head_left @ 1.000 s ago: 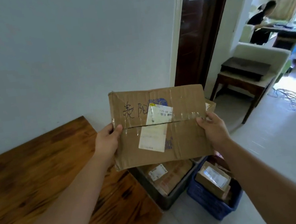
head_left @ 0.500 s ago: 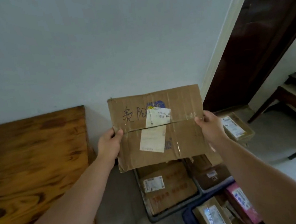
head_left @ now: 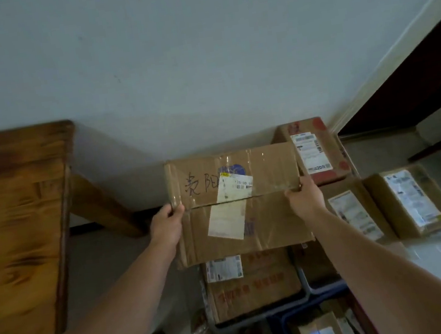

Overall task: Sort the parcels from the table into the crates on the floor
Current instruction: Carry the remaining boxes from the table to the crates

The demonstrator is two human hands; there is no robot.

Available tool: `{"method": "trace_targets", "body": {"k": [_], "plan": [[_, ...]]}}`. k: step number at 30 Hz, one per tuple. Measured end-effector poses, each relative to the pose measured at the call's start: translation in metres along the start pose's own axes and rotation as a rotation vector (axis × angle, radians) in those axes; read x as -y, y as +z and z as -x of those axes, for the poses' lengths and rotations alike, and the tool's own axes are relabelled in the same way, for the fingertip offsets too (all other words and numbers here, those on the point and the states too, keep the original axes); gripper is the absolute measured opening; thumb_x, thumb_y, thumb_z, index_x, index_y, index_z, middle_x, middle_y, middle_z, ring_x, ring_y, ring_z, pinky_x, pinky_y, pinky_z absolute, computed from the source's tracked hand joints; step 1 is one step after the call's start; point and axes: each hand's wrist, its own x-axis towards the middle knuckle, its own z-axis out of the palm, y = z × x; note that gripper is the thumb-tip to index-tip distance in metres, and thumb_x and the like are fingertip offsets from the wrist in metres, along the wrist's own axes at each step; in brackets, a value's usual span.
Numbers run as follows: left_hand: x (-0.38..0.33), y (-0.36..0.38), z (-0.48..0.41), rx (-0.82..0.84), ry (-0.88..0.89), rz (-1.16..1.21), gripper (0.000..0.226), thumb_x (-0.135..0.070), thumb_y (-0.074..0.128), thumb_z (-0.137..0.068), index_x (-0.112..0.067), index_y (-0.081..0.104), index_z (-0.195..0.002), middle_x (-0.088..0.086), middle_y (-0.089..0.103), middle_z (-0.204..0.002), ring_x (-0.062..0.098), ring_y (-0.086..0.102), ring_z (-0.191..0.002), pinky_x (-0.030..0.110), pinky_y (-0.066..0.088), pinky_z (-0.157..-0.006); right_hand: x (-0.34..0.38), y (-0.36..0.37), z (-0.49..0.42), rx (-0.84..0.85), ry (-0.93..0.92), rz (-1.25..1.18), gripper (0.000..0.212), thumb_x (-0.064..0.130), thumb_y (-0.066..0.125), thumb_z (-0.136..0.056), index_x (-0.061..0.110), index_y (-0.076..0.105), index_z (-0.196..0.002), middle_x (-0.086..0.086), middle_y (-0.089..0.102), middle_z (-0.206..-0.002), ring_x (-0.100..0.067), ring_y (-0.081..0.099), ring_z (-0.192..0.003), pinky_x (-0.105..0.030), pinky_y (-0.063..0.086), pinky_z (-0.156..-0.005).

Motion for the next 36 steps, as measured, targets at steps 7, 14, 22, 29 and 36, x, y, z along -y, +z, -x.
{"method": "trace_targets", "body": {"k": [7,14,22,29,36], "plan": [[0.071,0.059,-0.073,-0.037,-0.114,0.029,0.016,-0.028,0.046,-0.098,-0.021,0.060,-0.100,0.001,0.063,-0.088,0.017,0.060,-0.081,0.032,0.048,-0.072,-0.049,0.074,-0.076,0.115,0.047,0.180,0.055,0.018,0.060,-0.092,0.008,0.033,-0.138,-0.016,0.051,-0.131,-0.033,0.053,-0.117,-0.041,0.045,-0.091],[0.130,0.105,-0.130,-0.093,-0.164,0.090,0.013,-0.023,0.048,-0.098,-0.018,0.060,-0.098,-0.003,0.062,-0.080,0.010,0.058,-0.070,0.022,0.046,-0.060,-0.084,0.127,-0.140,0.109,0.052,0.284,0.063,0.016,0.068,-0.086,0.008,0.032,-0.138,-0.016,0.049,-0.134,-0.035,0.051,-0.120,-0.040,0.045,-0.090],[0.174,0.111,-0.175,-0.081,-0.256,-0.040,0.024,-0.036,0.045,-0.097,-0.021,0.061,-0.106,0.006,0.065,-0.101,0.025,0.062,-0.093,0.040,0.050,-0.087,-0.118,0.169,-0.173,0.178,-0.001,0.315,0.055,0.010,0.065,-0.088,0.005,0.038,-0.135,-0.018,0.051,-0.133,-0.035,0.050,-0.122,-0.041,0.045,-0.094],[0.201,0.121,-0.189,-0.101,-0.205,-0.133,0.027,-0.030,0.046,-0.098,-0.015,0.065,-0.109,0.007,0.066,-0.099,0.025,0.061,-0.092,0.031,0.045,-0.077,-0.146,0.193,-0.185,0.166,0.043,0.326,0.046,0.008,0.060,-0.090,0.005,0.041,-0.132,-0.019,0.055,-0.128,-0.038,0.051,-0.119,-0.040,0.044,-0.093],[0.201,0.126,-0.219,-0.070,-0.164,-0.201,0.027,-0.027,0.048,-0.097,-0.011,0.063,-0.113,0.012,0.065,-0.107,0.026,0.059,-0.096,0.029,0.044,-0.077,-0.146,0.203,-0.215,0.225,0.036,0.355,0.041,0.009,0.060,-0.090,0.004,0.046,-0.129,-0.018,0.055,-0.128,-0.034,0.052,-0.117,-0.033,0.042,-0.091]]}}
